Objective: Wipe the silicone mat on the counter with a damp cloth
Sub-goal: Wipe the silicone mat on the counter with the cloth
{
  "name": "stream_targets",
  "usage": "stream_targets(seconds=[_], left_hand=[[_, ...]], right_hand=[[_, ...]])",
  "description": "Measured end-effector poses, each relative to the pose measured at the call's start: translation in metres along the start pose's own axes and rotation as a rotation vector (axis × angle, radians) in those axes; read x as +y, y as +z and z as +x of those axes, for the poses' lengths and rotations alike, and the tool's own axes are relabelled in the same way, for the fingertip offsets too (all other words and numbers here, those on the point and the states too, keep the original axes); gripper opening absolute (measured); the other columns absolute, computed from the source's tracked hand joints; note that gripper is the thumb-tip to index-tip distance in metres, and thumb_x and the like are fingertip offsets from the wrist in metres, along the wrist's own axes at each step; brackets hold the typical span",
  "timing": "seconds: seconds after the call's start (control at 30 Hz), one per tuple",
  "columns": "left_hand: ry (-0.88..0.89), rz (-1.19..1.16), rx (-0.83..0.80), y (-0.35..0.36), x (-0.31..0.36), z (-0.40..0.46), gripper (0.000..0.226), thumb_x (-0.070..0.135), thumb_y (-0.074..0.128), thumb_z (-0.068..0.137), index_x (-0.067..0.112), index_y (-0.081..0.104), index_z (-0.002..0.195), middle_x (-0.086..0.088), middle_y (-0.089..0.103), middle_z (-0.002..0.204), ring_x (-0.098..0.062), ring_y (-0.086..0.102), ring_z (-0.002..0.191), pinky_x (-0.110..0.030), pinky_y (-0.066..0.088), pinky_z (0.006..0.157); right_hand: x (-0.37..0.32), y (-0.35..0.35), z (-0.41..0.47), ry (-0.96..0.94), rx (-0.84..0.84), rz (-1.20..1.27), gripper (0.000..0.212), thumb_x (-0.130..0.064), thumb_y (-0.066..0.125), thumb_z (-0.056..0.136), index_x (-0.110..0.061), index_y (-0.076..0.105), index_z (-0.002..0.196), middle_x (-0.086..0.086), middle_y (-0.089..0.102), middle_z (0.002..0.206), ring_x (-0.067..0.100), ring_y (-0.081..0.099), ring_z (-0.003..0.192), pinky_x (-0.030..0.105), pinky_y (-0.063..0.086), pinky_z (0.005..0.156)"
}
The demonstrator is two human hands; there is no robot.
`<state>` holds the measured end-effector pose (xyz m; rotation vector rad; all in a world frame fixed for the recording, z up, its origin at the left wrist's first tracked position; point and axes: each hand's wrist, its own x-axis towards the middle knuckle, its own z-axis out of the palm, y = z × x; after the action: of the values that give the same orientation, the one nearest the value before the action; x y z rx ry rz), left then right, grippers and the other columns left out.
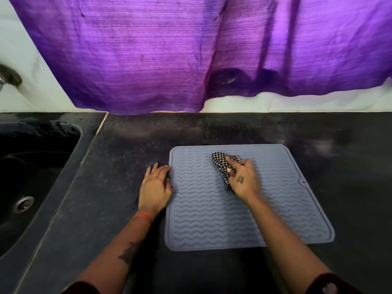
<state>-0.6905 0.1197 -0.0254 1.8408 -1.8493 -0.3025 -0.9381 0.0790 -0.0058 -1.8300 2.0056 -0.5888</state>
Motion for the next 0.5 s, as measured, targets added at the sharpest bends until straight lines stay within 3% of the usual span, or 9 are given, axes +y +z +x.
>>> stream_targets(seconds=[0.2, 0.5], left_hand=[[0.004, 0.030, -0.007, 0.002, -0.001, 0.000, 0.049, 0.020, 0.038, 0.082, 0.007, 0.056, 0.125, -0.012, 0.056, 0.131, -0.032, 0.036, 0.134, -0.035, 0.012, 0.117], [0.001, 0.045, 0.001, 0.002, -0.001, 0.001, 0.050, 0.020, 0.037, 0.081, 0.007, 0.057, 0.125, -0.012, 0.056, 0.131, -0.032, 0.036, 0.134, -0.032, 0.010, 0.116]], right_hand=[[0.047, -0.035, 0.007, 0.101, 0.062, -0.040, 0.043, -0.013, 0.048, 0.092, -0.025, 0.050, 0.133, 0.016, 0.035, 0.132, 0.033, 0.050, 0.108, 0.033, 0.037, 0.098], [0.126, -0.085, 0.013, 0.274, 0.238, -0.062, 0.040, -0.014, 0.052, 0.090, -0.022, 0.055, 0.129, 0.020, 0.041, 0.123, 0.041, 0.053, 0.099, 0.041, 0.042, 0.094]])
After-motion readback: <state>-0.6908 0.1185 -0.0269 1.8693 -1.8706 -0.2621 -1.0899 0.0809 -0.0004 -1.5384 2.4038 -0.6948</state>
